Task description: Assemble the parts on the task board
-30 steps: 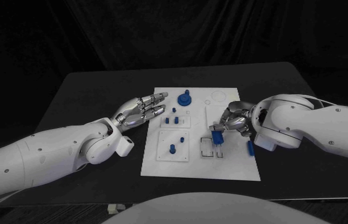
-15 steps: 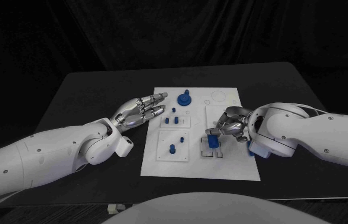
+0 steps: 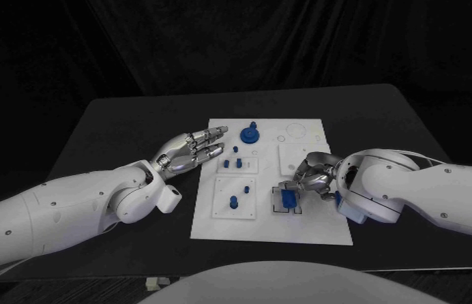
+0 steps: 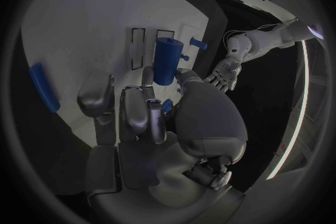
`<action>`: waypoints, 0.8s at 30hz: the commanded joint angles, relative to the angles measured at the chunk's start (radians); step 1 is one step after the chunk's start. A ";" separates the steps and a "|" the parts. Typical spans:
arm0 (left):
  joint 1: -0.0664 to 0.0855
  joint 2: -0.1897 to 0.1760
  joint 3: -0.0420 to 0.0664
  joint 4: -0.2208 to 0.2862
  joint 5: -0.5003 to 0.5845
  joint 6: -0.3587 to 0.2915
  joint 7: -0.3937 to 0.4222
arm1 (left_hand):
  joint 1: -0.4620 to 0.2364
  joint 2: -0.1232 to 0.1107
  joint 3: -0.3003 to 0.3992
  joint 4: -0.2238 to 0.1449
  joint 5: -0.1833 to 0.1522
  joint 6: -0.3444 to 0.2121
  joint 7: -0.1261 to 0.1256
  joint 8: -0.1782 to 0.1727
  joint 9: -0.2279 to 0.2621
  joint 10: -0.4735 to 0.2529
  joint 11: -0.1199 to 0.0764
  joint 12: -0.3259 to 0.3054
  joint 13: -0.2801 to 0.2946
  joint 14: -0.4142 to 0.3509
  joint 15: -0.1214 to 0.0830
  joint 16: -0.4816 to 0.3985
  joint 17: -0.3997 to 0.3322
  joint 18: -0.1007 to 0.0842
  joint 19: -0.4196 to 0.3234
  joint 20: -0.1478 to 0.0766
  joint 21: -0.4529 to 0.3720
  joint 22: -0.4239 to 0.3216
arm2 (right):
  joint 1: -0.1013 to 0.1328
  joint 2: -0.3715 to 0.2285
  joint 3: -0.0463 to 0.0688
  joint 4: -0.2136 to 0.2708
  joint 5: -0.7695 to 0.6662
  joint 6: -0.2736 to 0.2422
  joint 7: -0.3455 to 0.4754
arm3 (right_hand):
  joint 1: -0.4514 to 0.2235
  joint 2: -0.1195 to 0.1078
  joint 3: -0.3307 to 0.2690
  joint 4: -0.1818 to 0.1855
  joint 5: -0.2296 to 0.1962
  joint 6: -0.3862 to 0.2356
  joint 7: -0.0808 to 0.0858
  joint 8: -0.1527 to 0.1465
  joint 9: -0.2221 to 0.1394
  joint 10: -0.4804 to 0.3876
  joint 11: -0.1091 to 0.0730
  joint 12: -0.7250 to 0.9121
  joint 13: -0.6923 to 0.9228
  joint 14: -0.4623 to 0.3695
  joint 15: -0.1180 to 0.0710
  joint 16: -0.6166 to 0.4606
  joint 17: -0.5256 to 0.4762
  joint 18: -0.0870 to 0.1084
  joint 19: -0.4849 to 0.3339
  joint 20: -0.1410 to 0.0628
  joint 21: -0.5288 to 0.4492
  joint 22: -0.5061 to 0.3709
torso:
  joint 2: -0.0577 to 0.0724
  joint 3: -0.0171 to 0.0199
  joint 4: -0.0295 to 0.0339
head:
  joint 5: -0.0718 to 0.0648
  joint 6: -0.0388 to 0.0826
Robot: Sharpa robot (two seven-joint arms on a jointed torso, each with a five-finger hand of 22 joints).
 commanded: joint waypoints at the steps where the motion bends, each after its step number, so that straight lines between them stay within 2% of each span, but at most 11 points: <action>1: 0.001 0.002 0.001 0.003 0.003 0.010 0.008 | 0.006 -0.001 0.007 0.002 0.005 0.004 0.035 0.005 0.001 0.000 0.006 0.000 0.000 0.000 0.004 0.007 0.001 -0.005 0.005 -0.001 0.003 0.001 | -0.007 -0.001 0.000 0.008 -0.012 -0.030 -0.006 | 0.009 0.009 0.096 -0.092 -0.002 -0.001 -0.006 0.002 0.002 0.099 -0.007 -0.007 0.254 0.022 -0.004 -0.007 -0.003 0.013 -0.001 -0.007 -0.008 0.127 | 0.000 -0.0001 -0.0001 | 0.001 0.000; 10: 0.001 0.003 0.001 0.002 0.003 0.012 0.006 | 0.006 -0.001 0.007 0.001 0.005 0.004 0.035 0.005 0.001 -0.001 0.006 0.000 0.000 0.000 0.004 0.007 0.001 -0.006 0.005 -0.001 0.004 0.001 | -0.014 0.003 0.000 0.010 -0.012 -0.036 -0.006 | 0.007 0.011 0.098 -0.091 -0.006 -0.002 -0.005 0.001 0.001 0.098 -0.006 -0.009 0.253 0.021 -0.004 -0.008 -0.005 0.013 -0.001 -0.007 -0.010 0.126 | 0.000 0.0002 0.0009 | 0.002 0.000; 13: 0.001 0.003 0.001 0.001 0.003 0.013 0.005 | 0.006 -0.001 0.007 0.001 0.005 0.004 0.035 0.005 0.001 -0.001 0.006 0.000 0.000 0.000 0.004 0.007 0.001 -0.006 0.005 -0.001 0.004 0.001 | -0.015 0.006 0.000 0.008 -0.012 -0.034 -0.006 | -0.001 0.011 0.100 -0.090 -0.042 -0.005 -0.002 -0.002 -0.002 0.098 -0.004 -0.009 0.253 0.021 -0.002 -0.011 -0.009 0.013 -0.002 -0.006 -0.015 0.126 | 0.000 -0.0001 0.0005 | 0.000 0.000; 14: 0.001 0.003 0.001 0.001 0.003 0.013 0.005 | 0.006 -0.001 0.007 0.001 0.005 0.004 0.035 0.005 0.001 -0.001 0.006 0.000 0.000 0.000 0.004 0.007 0.001 -0.006 0.005 -0.001 0.004 0.001 | -0.016 0.006 0.000 0.007 -0.012 -0.033 -0.006 | -0.007 0.012 0.098 -0.088 -0.078 -0.005 -0.001 -0.002 -0.003 0.098 -0.003 -0.010 0.252 0.021 -0.001 -0.013 -0.012 0.014 -0.002 -0.005 -0.017 0.125 | 0.000 -0.0001 0.0005 | 0.000 0.000; 15: 0.001 0.003 0.001 0.002 0.003 0.013 0.004 | 0.006 -0.001 0.007 0.001 0.005 0.004 0.035 0.005 0.001 -0.001 0.006 0.000 0.000 0.000 0.004 0.007 0.001 -0.006 0.005 -0.001 0.004 0.001 | -0.016 0.007 0.000 0.006 -0.012 -0.033 -0.006 | -0.007 0.012 0.098 -0.088 -0.078 -0.005 -0.001 -0.002 -0.003 0.098 -0.003 -0.010 0.252 0.021 -0.001 -0.013 -0.012 0.014 -0.002 -0.005 -0.017 0.125 | 0.000 -0.0002 0.0002 | 0.001 0.000; 17: 0.001 0.003 0.001 0.002 0.003 0.014 0.003 | 0.007 -0.002 0.007 0.001 0.006 0.006 0.036 0.005 0.001 -0.001 0.006 0.000 0.000 0.000 0.004 0.007 0.001 -0.007 0.005 -0.001 0.004 0.001 | -0.017 0.009 0.000 0.005 -0.012 -0.032 -0.006 | -0.019 0.013 0.093 -0.084 -0.140 -0.006 0.001 -0.003 -0.005 0.098 -0.001 -0.010 0.252 0.022 0.000 -0.014 -0.013 0.014 -0.001 -0.004 -0.021 0.125 | 0.000 0.0001 0.0003 | 0.002 0.000; 18: 0.001 0.003 0.001 0.002 0.003 0.014 0.002 | 0.007 -0.002 0.007 0.001 0.006 0.006 0.036 0.005 0.001 -0.001 0.006 0.000 0.000 0.000 0.004 0.007 0.001 -0.007 0.005 -0.001 0.004 0.001 | -0.017 0.009 0.000 0.004 -0.012 -0.031 -0.006 | -0.020 0.014 0.092 -0.084 -0.150 -0.006 0.001 -0.003 -0.006 0.098 -0.001 -0.010 0.252 0.022 0.001 -0.014 -0.014 0.014 -0.001 -0.003 -0.020 0.125 | 0.000 0.0001 0.0005 | 0.002 0.000; 19: 0.001 0.003 0.001 0.002 0.003 0.014 0.002 | 0.007 -0.002 0.007 0.001 0.006 0.006 0.036 0.005 0.001 -0.001 0.006 0.000 0.000 0.000 0.004 0.007 0.001 -0.007 0.005 -0.001 0.004 0.001 | -0.018 0.010 0.000 0.004 -0.012 -0.030 -0.006 | -0.026 0.015 0.087 -0.082 -0.186 -0.005 0.002 -0.002 -0.006 0.098 0.000 -0.010 0.252 0.023 0.001 -0.014 -0.014 0.014 -0.001 -0.003 -0.023 0.125 | 0.001 0.0001 0.0005 | 0.001 0.000; 22: 0.001 0.003 0.001 0.001 0.003 0.016 0.000 | 0.007 -0.002 0.007 0.000 0.006 0.006 0.036 0.005 0.001 -0.001 0.006 0.000 0.000 0.000 0.004 0.007 0.001 -0.007 0.005 -0.001 0.004 0.001 | -0.019 0.011 0.000 0.003 -0.012 -0.026 -0.006 | -0.036 0.018 0.077 -0.077 -0.232 -0.005 0.003 -0.001 -0.007 0.098 0.001 -0.010 0.252 0.023 0.002 -0.015 -0.016 0.014 0.000 -0.002 -0.024 0.125 | 0.001 0.0002 0.0009 | 0.001 0.000; 24: 0.001 0.004 0.001 0.001 0.003 0.017 -0.001 | 0.007 -0.002 0.008 0.000 0.006 0.007 0.037 0.006 0.001 -0.001 0.006 0.000 0.000 0.000 0.004 0.007 0.001 -0.008 0.005 -0.001 0.004 0.001 | -0.019 0.011 0.000 0.002 -0.012 -0.022 -0.006 | -0.039 0.019 0.074 -0.076 -0.242 -0.005 0.003 -0.001 -0.007 0.099 0.001 -0.009 0.252 0.023 0.002 -0.015 -0.016 0.014 0.001 -0.002 -0.025 0.125 | 0.000 0.0002 0.0006 | 0.001 0.000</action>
